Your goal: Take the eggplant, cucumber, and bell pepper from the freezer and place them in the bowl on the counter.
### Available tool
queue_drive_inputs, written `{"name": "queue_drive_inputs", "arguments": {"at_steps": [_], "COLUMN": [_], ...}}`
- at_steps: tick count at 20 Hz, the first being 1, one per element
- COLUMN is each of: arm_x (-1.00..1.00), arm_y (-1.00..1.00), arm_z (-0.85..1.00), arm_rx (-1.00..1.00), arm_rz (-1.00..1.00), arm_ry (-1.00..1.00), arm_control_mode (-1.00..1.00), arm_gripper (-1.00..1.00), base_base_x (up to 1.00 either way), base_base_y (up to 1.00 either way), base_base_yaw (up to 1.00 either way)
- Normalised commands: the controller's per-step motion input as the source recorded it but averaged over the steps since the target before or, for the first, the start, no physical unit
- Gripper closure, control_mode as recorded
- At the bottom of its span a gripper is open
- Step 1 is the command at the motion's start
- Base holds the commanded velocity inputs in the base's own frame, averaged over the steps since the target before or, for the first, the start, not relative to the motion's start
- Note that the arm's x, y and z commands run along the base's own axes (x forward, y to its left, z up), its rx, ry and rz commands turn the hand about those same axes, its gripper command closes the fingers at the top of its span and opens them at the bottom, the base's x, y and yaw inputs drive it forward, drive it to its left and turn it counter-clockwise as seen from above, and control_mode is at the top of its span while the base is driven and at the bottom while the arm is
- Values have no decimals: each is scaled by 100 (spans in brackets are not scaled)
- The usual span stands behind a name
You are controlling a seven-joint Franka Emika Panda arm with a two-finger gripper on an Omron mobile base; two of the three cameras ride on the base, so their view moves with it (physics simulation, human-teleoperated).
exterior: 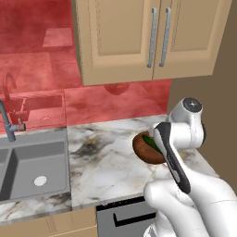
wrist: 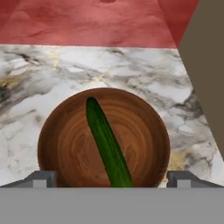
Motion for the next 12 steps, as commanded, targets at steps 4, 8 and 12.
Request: {"name": "queue_drive_inputs", "arguments": {"at_steps": [4,8,12], "arm_x": [-82,-97,-70], "arm_y": [6,13,14], "arm_z": [40,30,45], "arm_rx": [0,0,0], "arm_rz": [-3,-1,0], "arm_ry": [0,0,0], "arm_control_mode": [-100,-100,-100], "arm_gripper": [-100,-100,-100], "base_base_x": [0,0,0], "base_base_y": [0,0,0], "base_base_yaw": [0,0,0]}}
